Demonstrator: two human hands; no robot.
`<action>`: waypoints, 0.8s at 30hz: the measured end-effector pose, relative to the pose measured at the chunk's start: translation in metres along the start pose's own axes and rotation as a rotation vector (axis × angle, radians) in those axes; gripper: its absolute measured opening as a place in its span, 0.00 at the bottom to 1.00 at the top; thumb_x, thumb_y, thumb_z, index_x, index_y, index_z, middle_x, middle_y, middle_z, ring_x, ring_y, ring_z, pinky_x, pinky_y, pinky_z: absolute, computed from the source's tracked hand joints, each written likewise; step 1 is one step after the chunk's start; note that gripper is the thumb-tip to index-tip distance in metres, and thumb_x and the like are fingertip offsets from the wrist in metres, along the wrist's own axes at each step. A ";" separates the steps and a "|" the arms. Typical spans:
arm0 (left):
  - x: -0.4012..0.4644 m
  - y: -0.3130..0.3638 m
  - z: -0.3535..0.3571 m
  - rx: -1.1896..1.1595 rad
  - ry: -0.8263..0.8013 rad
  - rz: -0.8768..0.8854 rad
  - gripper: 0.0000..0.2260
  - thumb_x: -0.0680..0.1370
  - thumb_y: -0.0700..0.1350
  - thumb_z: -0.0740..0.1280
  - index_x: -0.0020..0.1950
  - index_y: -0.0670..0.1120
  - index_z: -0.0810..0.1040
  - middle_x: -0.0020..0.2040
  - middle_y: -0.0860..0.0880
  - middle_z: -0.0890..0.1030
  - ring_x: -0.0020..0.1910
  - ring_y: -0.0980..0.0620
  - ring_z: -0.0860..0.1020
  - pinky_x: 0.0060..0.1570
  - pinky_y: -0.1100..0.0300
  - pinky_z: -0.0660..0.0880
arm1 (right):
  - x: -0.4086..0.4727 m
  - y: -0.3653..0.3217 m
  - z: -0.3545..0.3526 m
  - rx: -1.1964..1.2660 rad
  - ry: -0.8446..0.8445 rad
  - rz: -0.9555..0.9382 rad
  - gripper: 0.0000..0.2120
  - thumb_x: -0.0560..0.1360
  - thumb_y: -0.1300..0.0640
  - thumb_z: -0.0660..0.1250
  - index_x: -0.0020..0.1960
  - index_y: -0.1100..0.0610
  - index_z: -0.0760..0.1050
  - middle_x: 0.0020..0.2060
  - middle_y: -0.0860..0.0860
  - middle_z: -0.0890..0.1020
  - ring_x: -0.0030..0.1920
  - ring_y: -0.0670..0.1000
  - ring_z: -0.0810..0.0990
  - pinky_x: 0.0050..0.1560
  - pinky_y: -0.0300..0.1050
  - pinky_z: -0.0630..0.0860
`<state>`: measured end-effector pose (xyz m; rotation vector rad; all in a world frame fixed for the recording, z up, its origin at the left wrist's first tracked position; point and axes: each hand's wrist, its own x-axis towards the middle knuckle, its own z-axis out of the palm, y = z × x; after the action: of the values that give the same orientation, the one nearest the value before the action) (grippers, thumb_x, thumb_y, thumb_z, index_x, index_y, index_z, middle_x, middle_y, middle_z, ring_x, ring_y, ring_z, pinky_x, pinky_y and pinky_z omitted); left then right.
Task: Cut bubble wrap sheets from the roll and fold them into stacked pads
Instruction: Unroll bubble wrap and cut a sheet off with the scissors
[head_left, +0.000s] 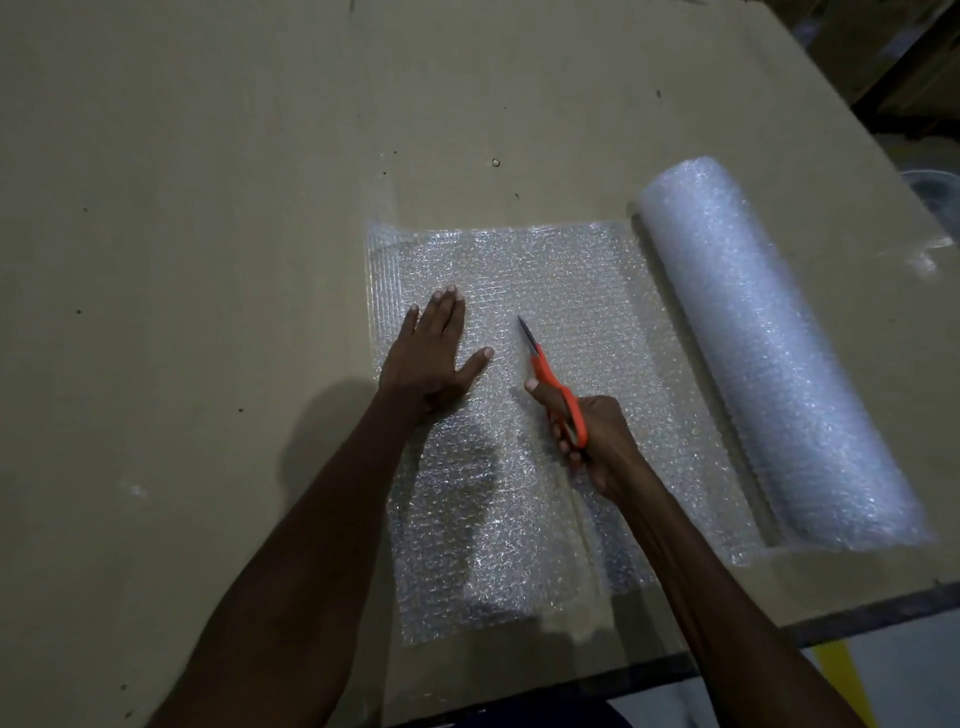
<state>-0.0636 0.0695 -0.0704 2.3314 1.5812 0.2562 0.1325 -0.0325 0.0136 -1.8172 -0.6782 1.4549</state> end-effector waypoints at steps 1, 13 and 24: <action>0.000 0.000 0.000 -0.006 0.004 0.000 0.37 0.82 0.66 0.47 0.82 0.44 0.44 0.82 0.47 0.42 0.80 0.51 0.41 0.78 0.49 0.40 | 0.000 0.001 0.000 0.011 -0.005 0.007 0.21 0.70 0.47 0.80 0.29 0.59 0.76 0.24 0.54 0.74 0.19 0.47 0.67 0.20 0.35 0.60; 0.003 -0.001 -0.001 -0.004 -0.015 -0.004 0.37 0.82 0.66 0.48 0.82 0.43 0.44 0.82 0.46 0.42 0.80 0.51 0.40 0.78 0.49 0.39 | 0.012 -0.008 0.005 -0.031 0.015 0.006 0.24 0.67 0.44 0.81 0.36 0.64 0.78 0.24 0.56 0.74 0.20 0.49 0.68 0.20 0.36 0.62; 0.004 -0.001 -0.001 0.008 0.009 0.006 0.39 0.79 0.67 0.48 0.82 0.42 0.49 0.82 0.44 0.48 0.81 0.48 0.46 0.78 0.47 0.44 | 0.022 -0.018 0.009 -0.039 0.025 -0.012 0.23 0.66 0.44 0.82 0.31 0.60 0.77 0.25 0.56 0.74 0.21 0.49 0.68 0.21 0.36 0.61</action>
<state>-0.0636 0.0737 -0.0696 2.3447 1.5824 0.2624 0.1292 -0.0029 0.0132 -1.8549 -0.7077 1.4183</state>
